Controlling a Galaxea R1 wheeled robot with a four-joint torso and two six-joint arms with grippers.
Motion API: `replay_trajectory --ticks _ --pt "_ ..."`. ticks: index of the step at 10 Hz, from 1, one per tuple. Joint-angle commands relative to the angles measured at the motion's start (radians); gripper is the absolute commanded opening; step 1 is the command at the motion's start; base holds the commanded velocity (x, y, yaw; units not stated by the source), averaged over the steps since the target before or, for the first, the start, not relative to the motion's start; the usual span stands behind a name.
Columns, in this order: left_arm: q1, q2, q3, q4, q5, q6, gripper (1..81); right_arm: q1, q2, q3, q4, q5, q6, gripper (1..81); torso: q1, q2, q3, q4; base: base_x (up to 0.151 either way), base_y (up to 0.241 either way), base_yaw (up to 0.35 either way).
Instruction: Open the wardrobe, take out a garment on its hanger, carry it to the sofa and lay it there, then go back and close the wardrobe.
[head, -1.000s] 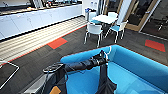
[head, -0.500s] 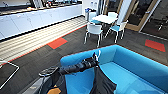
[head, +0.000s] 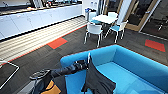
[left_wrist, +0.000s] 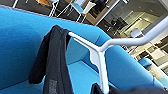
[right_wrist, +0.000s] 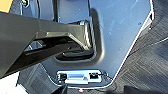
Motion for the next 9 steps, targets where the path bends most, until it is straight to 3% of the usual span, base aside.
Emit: replay_trajectory --ticks 1,9 --pt "-0.155 -0.044 0.014 0.04 -0.014 0.012 1.0 -0.001 0.008 0.008 0.0 -0.071 -0.006 81.1 0.0 0.0 0.0 0.0 0.0 0.0 0.0" --pt "-0.117 -0.064 -0.229 0.081 -0.014 0.021 1.0 -0.004 0.008 0.005 0.0 -0.071 -0.006 81.1 0.0 0.0 0.0 0.0 0.0 0.0 0.0"
